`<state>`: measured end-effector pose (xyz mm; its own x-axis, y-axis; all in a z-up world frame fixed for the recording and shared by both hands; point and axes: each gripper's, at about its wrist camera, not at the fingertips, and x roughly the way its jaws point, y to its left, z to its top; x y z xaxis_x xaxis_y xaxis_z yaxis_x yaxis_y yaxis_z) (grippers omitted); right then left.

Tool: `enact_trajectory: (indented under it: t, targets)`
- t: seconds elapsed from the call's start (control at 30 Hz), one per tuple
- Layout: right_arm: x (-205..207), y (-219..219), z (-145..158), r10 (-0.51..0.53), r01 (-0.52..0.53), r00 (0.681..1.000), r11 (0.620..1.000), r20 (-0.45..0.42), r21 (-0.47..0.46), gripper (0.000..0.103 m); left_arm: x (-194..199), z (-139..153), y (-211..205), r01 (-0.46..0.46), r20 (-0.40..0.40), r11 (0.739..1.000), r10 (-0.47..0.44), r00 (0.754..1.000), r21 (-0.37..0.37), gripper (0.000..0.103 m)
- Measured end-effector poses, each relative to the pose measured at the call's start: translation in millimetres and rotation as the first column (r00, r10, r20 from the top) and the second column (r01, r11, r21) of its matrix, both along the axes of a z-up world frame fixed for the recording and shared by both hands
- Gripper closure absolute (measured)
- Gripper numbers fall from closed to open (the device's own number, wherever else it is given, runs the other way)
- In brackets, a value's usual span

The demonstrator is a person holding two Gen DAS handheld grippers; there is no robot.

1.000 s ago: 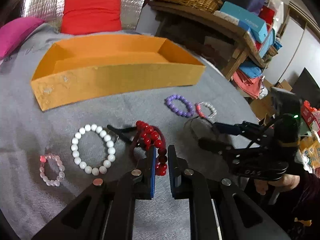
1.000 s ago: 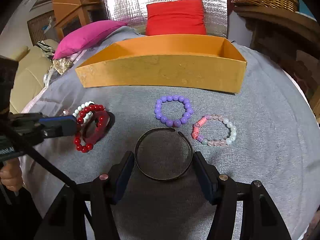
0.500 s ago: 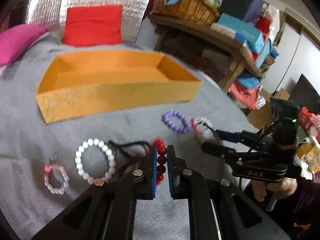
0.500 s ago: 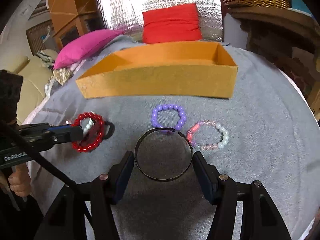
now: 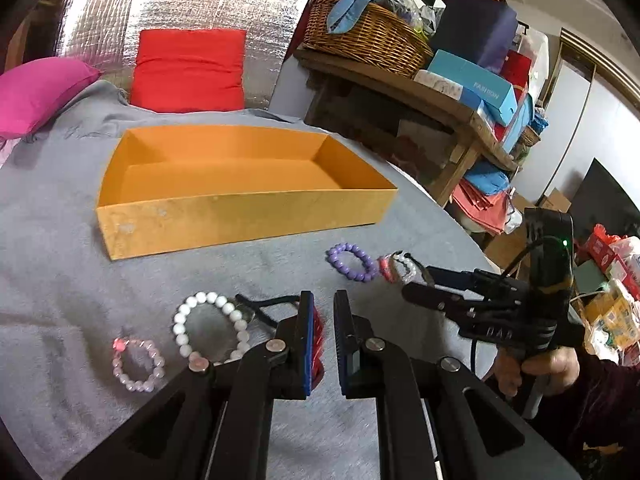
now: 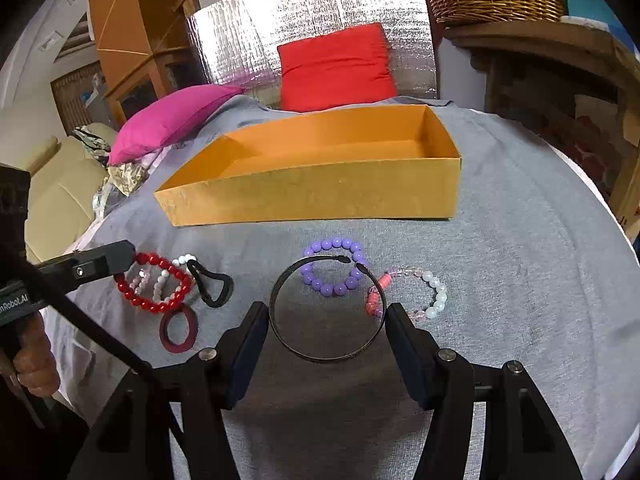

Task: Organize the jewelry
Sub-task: 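Lift the red bead bracelet with the left tool while the right tool carries the bangle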

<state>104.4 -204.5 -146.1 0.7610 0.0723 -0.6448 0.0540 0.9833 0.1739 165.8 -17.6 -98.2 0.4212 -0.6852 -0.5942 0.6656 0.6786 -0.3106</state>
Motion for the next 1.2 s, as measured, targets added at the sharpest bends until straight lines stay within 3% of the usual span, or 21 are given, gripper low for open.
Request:
enact_trajectory:
  t: [0.17,0.33,0.6,0.9,1.2]
  targets:
    - [0.5,-2.0,2.6,-0.018,0.018,1.000,1.000,0.011,0.011,0.039,-1.2,6.0,20.0,-0.042,0.006,0.998,0.042,0.999,-0.050,0.093]
    - [3.3,5.4,3.2,-0.004,0.004,1.000,1.000,0.016,0.003,0.039,-0.8,7.6,22.3,-0.042,0.002,0.998,0.042,0.999,-0.053,0.093]
    - [2.6,1.7,1.6,-0.014,0.014,1.000,1.000,0.015,0.001,0.039,-12.6,-15.4,4.6,0.026,-0.037,0.996,-0.023,0.999,0.086,0.091]
    - [2.0,1.0,-0.7,-0.011,0.011,1.000,1.000,0.003,0.002,0.039,-21.2,-47.9,-24.9,0.073,-0.077,0.966,-0.055,0.996,0.248,0.091]
    - [2.5,2.5,-3.4,0.000,0.000,1.000,1.000,-0.011,0.007,0.039,-13.8,-47.7,-26.8,0.051,-0.080,0.966,-0.032,0.996,0.252,0.087]
